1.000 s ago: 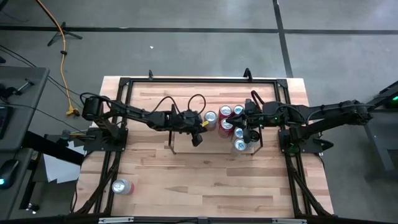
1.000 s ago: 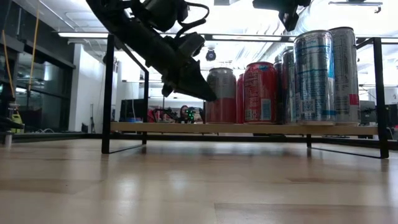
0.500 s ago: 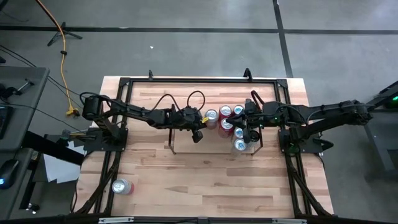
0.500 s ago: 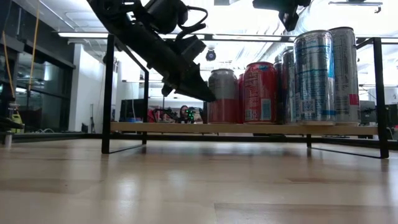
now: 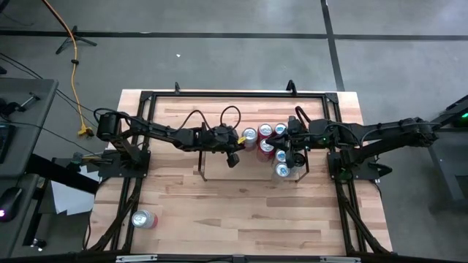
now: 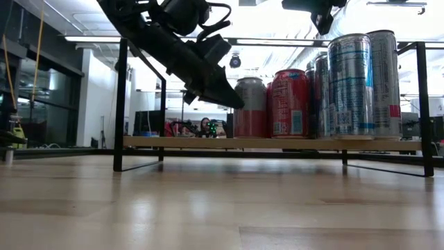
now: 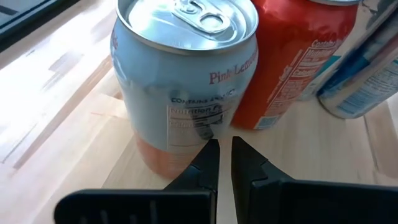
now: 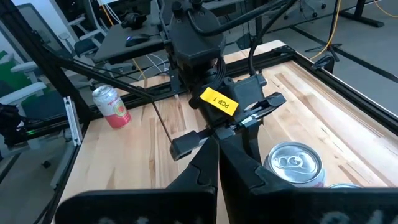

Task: Place canned beverage on shelf
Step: Put the white pink soda can on the shelf, then put the white pink soda can on the shelf aligned with the other white pink soda can

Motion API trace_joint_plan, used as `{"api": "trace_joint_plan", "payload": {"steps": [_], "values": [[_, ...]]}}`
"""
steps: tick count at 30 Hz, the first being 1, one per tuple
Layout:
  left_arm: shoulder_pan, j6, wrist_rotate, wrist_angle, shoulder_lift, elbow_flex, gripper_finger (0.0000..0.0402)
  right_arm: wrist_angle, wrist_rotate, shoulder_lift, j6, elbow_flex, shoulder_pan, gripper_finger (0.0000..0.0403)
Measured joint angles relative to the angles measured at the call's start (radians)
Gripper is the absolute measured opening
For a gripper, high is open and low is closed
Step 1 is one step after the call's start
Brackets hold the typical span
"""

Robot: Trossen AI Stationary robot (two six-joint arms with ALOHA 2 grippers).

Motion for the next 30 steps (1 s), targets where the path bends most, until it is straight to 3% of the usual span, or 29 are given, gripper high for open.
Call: {"api": "trace_joint_plan", "payload": {"steps": [7, 12, 21, 30], "values": [[0.0, 0.016, -0.001, -0.003, 0.0, 0.0, 0.0, 0.0, 0.0, 0.0, 0.0, 0.0, 0.0, 0.0], [0.013, 0.01, 0.121, -0.059, -0.071, 0.0, 0.0, 0.003, 0.0, 0.0, 0.0, 0.0, 0.0, 0.0], [0.043, 0.012, 0.145, -0.151, -0.449, 0.001, 0.0, 0.199, 0.02, 0.0, 0.0, 0.0, 0.0, 0.0], [-0.024, 0.032, 0.152, -0.146, -0.79, 0.001, 0.0, 0.398, 0.035, 0.0, -0.107, 0.0, 0.0, 0.0]]}}
